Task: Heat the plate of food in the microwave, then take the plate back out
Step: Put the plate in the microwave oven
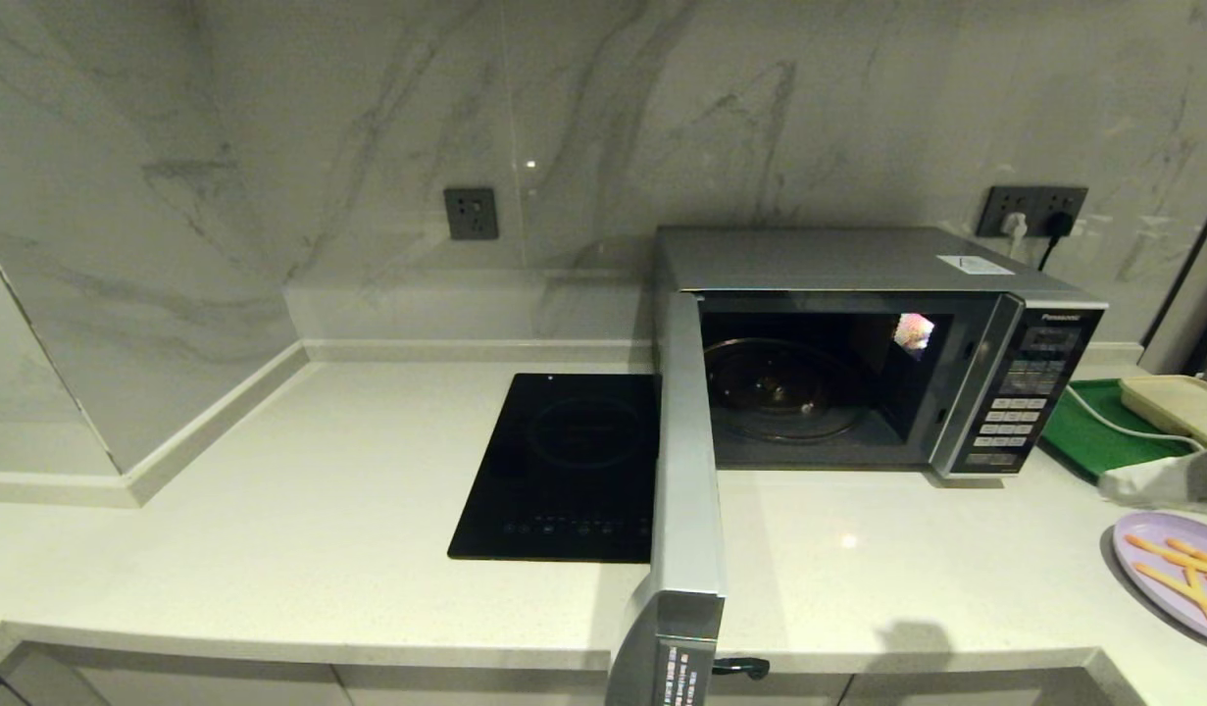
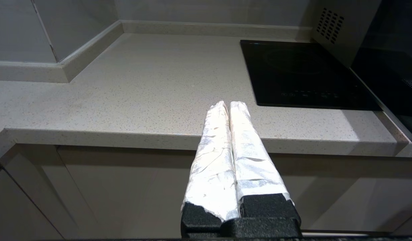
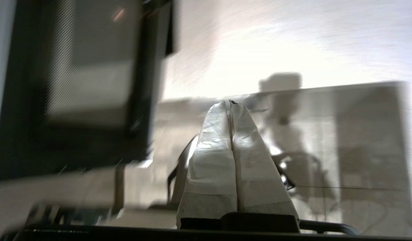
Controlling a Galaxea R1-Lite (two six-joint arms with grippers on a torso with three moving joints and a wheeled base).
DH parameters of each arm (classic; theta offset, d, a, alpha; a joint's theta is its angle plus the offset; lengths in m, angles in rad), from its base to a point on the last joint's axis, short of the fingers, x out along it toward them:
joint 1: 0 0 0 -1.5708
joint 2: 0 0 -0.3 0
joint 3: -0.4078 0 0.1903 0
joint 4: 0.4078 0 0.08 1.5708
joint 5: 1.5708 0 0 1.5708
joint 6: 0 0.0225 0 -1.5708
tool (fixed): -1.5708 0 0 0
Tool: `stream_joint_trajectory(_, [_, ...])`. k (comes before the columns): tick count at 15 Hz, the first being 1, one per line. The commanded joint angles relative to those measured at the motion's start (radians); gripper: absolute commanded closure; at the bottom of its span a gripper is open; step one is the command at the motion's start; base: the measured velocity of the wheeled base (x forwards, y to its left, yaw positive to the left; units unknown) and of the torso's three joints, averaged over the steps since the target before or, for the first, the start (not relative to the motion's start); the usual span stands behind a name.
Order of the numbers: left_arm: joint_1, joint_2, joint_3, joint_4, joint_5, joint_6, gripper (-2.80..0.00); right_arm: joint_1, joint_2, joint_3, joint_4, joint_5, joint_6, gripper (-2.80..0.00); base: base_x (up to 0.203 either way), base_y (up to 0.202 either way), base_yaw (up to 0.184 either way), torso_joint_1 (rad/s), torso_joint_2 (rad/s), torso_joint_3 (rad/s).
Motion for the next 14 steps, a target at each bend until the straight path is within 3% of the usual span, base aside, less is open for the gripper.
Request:
stream_joint_trajectory(1, [0.000,0.000,0.000,-0.001,0.000,-0.001,0.00,-0.186,-0.066,0.033,0.005,-0.082,-0.021,0.00,0.000,0.000,0.000,0.000,0.00,0.000])
stream_joint_trajectory(4, [0.000,0.000,0.000,-0.001,0.000,-0.001,0.00,-0.374,-0.067,0.104,-0.044,-0.237,-0.043,0.00,0.000,0.000,0.000,0.000,0.00,0.000])
stream_joint_trajectory(5, [0.000,-0.001,0.000,-0.001,0.000,-0.001,0.00,-0.385,-0.069,0.130,-0.062,-0.256,-0.042,-2.80,0.000,0.000,0.000,0.000,0.00,0.000])
stream_joint_trajectory(9, [0.000,0.000,0.000,-0.001,0.000,-0.001,0.00,-0.405,-0.030,0.156,-0.065,-0.263,-0.040,-2.80,0.000,0.000,0.000,0.000,0.00,0.000])
stream_joint_trajectory(14, [0.000,-0.002,0.000,-0.001,0.000,-0.001,0.00,-0.610,0.202,0.074,-0.067,-0.228,0.121,-2.80,0.000,0.000,0.000,0.000,0.00,0.000])
